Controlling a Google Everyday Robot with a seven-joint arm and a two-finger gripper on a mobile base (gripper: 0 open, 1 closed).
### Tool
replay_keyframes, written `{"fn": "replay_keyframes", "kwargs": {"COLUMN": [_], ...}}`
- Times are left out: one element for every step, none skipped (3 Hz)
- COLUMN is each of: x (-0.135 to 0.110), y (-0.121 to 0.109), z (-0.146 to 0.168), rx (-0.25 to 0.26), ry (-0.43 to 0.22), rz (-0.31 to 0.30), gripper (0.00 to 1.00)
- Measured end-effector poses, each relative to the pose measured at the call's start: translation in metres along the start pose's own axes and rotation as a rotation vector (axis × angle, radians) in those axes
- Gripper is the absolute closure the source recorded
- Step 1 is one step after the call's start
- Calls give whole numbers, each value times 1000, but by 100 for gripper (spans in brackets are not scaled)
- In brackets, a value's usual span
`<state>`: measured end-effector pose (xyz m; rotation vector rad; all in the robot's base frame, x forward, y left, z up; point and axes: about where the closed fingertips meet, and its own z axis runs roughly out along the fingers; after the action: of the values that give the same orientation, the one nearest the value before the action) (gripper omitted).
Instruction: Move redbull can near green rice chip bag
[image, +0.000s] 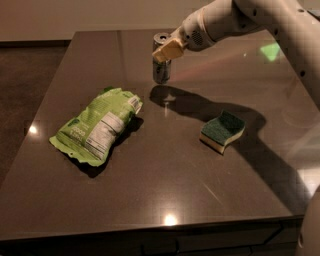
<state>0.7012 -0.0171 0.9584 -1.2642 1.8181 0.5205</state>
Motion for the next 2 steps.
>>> {"fn": "replay_keyframes", "kwargs": {"x": [-6,-10], "y": [24,44], "z": [6,11], "rx": [-60,-112], "ry": [-8,-17], "rz": [-51,-91], "gripper": [100,100]}}
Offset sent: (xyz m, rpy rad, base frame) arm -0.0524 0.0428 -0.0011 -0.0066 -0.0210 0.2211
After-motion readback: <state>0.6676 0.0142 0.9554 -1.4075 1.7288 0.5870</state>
